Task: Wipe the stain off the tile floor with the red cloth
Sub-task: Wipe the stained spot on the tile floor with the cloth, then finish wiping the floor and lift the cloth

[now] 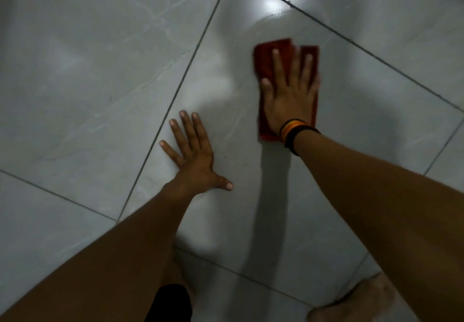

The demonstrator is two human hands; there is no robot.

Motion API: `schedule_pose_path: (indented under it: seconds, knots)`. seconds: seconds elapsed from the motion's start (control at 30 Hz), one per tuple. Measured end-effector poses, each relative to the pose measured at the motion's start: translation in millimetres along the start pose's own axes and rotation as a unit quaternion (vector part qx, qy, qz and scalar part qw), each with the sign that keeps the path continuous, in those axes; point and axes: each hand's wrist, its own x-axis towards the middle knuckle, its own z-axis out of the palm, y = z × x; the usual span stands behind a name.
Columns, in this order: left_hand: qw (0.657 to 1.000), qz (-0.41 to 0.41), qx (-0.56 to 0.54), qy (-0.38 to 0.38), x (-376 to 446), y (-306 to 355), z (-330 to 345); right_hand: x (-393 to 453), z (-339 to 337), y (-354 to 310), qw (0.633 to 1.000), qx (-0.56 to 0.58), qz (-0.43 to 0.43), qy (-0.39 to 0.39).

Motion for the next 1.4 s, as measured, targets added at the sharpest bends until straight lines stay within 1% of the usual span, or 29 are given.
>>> schedule_pose_path:
  seconds: [0.07,0.1,0.13,0.17,0.23,0.27,0.3,0.37,0.4,0.43,0.5,0.53,0.57,0.63,0.67,0.7,0.77,0.8,0.83,0.9,0.93,0.97,1.03,1.1,1.2,1.27,1.33,1.4]
  knots:
    - [1.0,-0.004,-0.003,-0.008,-1.0,1.6,-1.7,-35.0,0.1,18.0,0.993,0.014,0.112,-0.014]
    - [1.0,-0.005,-0.004,-0.01,-1.5,2.0,-2.7,-59.5,0.8,19.7,0.989,0.013,0.143,-0.024]
    - [1.0,-0.005,-0.005,-0.01,-1.9,2.5,-3.1,-87.0,2.8,17.7,0.988,0.005,0.147,-0.041]
    - [1.0,-0.004,-0.004,-0.007,-2.4,2.9,-3.0,-114.5,6.3,12.4,0.991,-0.005,0.116,-0.067]
    - [1.0,0.002,-0.004,0.001,-3.0,0.9,-1.5,-152.7,16.4,-2.1,0.991,-0.023,-0.014,-0.131]
    - [1.0,0.007,-0.006,0.006,-2.4,-0.3,-0.6,-155.8,20.2,-6.2,0.986,-0.023,-0.072,-0.15]
    - [1.0,0.014,-0.01,0.009,-1.9,-2.0,0.5,-147.4,21.4,-6.4,0.981,-0.018,-0.113,-0.155]
    - [0.999,0.028,-0.013,0.015,-0.1,-6.2,2.9,-121.5,17.3,1.8,0.978,-0.029,-0.157,-0.135]
    - [0.999,0.034,-0.009,0.017,1.4,-8.2,4.9,-111.4,14.8,9.3,0.982,-0.032,-0.146,-0.115]
    - [0.999,0.037,-0.003,0.017,2.6,-9.1,6.5,-107.1,12.2,17.6,0.989,-0.024,-0.103,-0.102]
    - [0.999,0.029,0.02,0.02,2.1,-8.9,6.2,-121.2,5.8,23.0,0.995,0.012,0.032,-0.093]
    - [0.999,0.024,0.032,0.024,2.1,-8.5,5.0,-136.1,2.8,20.0,0.99,0.028,0.09,-0.104]
    - [0.999,0.018,0.041,0.028,0.6,-6.8,3.8,-154.5,-1.7,16.9,0.983,0.041,0.122,-0.132]
    - [0.998,0.011,0.055,0.037,-3.8,-4.8,0.4,-184.3,-15.4,17.0,0.972,0.067,0.13,-0.183]
    - [0.997,0.011,0.056,0.05,-6.7,-4.3,0.3,-190.6,-24.6,21.0,0.972,0.087,0.128,-0.179]
    - [0.996,0.017,0.051,0.072,-9.7,-4.4,1.3,-189.0,-33.3,25.4,0.974,0.112,0.132,-0.149]
    - [0.989,0.056,0.033,0.132,-23.6,-4.4,10.4,-175.2,-48.7,32.6,0.976,0.139,0.157,-0.062]
    - [0.984,0.081,0.021,0.158,-32.4,-4.4,17.8,-163.6,-53.2,35.3,0.974,0.144,0.17,-0.041]
    - [0.98,0.101,0.011,0.173,-42.7,-3.9,26.7,-151.0,-56.2,37.4,0.976,0.133,0.168,-0.049]
    - [0.978,0.117,-0.009,0.173,-64.1,-2.1,45.3,-125.5,-56.9,40.2,0.985,0.044,0.113,-0.124]
    - [0.98,0.113,-0.019,0.164,-74.0,-1.4,54.0,-116.3,-55.8,41.4,0.982,0.008,0.088,-0.169]
    - [0.982,0.104,-0.03,0.152,-83.4,-0.2,61.1,-110.8,-55.6,42.1,0.974,-0.002,0.08,-0.21]
    - [0.987,0.085,-0.047,0.128,-100.1,5.6,69.1,-110.1,-57.6,41.0,0.957,0.049,0.107,-0.265]
    - [0.987,0.083,-0.07,0.119,-116.5,17.5,67.4,-126.7,-70.1,35.3,0.951,0.115,0.127,-0.258]
    - [0.983,0.106,-0.109,0.105,-140.6,42.7,50.5,-172.5,-111.5,26.3,0.952,0.198,0.077,-0.219]
    - [0.98,0.134,-0.119,0.087,-159.6,65.2,31.3,-207.4,-153.5,26.8,0.944,0.264,0.055,-0.191]
    - [0.978,0.163,-0.112,0.068,-180.3,92.4,2.8,-238.7,-204.0,33.3,0.932,0.321,0.07,-0.154]
    - [0.974,0.208,-0.086,0.038,-197.6,119.8,-29.5,-264.2,-255.7,43.9,0.913,0.38,0.108,-0.102]
